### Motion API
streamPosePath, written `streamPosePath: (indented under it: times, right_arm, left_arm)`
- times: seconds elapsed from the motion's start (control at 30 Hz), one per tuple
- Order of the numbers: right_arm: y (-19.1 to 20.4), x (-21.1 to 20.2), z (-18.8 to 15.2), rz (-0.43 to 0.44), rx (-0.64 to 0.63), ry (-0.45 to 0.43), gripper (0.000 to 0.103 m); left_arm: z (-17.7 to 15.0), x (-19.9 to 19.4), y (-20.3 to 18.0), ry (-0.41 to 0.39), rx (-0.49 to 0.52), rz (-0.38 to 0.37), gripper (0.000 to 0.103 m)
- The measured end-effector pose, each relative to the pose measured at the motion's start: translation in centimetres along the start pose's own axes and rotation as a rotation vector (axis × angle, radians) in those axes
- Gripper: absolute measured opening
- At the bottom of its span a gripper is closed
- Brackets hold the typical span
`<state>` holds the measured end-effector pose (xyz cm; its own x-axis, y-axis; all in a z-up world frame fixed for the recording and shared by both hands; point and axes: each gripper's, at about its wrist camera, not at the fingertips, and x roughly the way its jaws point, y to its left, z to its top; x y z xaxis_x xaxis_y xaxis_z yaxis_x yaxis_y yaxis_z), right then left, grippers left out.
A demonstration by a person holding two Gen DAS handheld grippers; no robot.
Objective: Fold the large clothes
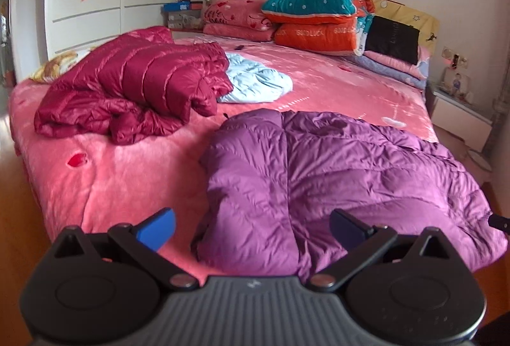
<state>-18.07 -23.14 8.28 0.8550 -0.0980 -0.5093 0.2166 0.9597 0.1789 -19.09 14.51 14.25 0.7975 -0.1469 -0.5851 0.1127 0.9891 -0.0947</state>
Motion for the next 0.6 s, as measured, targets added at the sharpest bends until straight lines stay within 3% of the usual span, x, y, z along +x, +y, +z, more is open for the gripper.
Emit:
streamPosePath:
  times: [0.33,0.47,0.6]
  right_arm:
    - [-10.6,-3.2,-0.5,0.113,0.348,0.104,0.103]
    - [-14.9,-2.0,-0.9,0.197,0.511,0.075,0.103]
    - [-17.1,0.0,-1.2,0.258,0.586,0.053,0.103]
  left_arm:
    - [0.8,-1.3,5.6,0.024,-0.158,-0.091,0.102]
    - [1.8,-0.5,7.6,0.023,-0.232,-0.096,0.102]
    - [2.1,0.6,8.9,0.019,-0.288,-0.084,0.102]
